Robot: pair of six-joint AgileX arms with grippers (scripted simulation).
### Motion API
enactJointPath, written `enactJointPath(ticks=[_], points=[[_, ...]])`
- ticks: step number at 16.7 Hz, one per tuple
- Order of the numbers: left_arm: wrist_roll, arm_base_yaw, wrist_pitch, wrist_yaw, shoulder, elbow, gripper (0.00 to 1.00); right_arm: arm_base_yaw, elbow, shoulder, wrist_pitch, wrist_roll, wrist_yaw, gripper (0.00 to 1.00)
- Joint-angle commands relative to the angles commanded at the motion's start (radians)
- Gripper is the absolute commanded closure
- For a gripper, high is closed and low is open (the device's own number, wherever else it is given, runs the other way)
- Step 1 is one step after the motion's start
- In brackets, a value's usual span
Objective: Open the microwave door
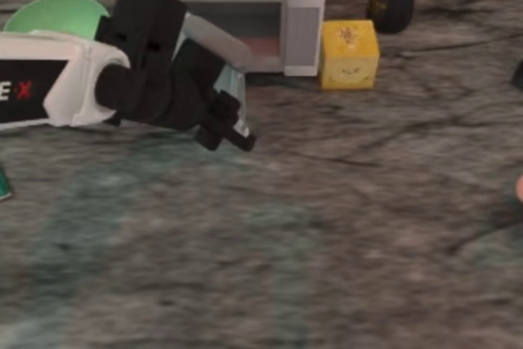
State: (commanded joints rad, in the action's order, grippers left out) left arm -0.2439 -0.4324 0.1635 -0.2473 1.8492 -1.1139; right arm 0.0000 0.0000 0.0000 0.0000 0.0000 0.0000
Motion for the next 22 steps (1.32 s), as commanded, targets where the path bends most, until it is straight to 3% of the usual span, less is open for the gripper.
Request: enactJointPath(ticks=[6,22], points=[[-0.056,0.028,0.011,-0.033,-0.011,0.008,1.00,0.000,0.000,0.000,0.000,0.000,0.000,0.00],[-0.056,0.028,0.011,-0.033,-0.011,0.008,1.00,0.000,0.000,0.000,0.000,0.000,0.000,0.00]])
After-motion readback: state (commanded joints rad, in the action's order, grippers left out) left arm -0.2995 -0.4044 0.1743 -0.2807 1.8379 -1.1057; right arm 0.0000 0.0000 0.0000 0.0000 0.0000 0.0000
